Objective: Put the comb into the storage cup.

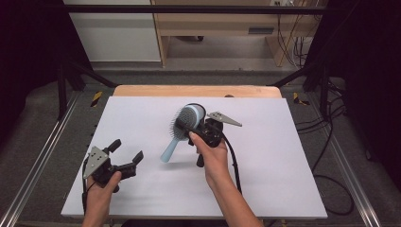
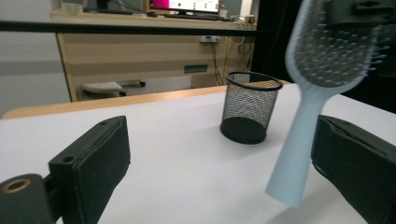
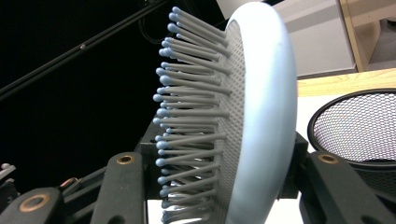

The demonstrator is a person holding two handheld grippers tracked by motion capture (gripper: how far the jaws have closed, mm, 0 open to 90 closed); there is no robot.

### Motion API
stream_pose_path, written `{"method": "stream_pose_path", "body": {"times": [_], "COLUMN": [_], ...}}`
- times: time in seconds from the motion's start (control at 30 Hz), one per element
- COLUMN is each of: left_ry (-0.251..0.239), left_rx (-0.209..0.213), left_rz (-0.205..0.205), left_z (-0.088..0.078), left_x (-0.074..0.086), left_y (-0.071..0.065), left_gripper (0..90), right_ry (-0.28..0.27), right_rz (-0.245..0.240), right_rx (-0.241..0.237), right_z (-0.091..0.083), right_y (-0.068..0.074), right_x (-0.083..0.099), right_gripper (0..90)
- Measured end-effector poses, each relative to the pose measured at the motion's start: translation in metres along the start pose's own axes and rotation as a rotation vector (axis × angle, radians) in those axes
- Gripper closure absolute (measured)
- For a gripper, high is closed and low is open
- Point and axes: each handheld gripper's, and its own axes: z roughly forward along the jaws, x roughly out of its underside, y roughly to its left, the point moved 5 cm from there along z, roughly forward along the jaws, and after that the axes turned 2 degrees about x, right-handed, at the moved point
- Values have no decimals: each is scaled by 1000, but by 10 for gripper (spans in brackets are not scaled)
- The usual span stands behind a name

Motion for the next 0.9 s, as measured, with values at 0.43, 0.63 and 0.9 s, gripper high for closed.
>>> {"method": "stream_pose_path", "body": {"times": [0.43,0.63,0.9], "left_ry": [17,26,26], "left_rx": [-53,-61,-51], "left_rz": [-15,-19,-23], "left_z": [1,3,4], "left_x": [6,8,8], "left_y": [19,23,22], "left_gripper": [43,41,41], "right_ry": [-7,-16,-23], "right_rz": [0,-10,-6], "right_rx": [2,1,13], "right_z": [0,-2,-9], "right_y": [1,2,-1], "right_x": [-5,-9,-16], "right_gripper": [508,507,507]}}
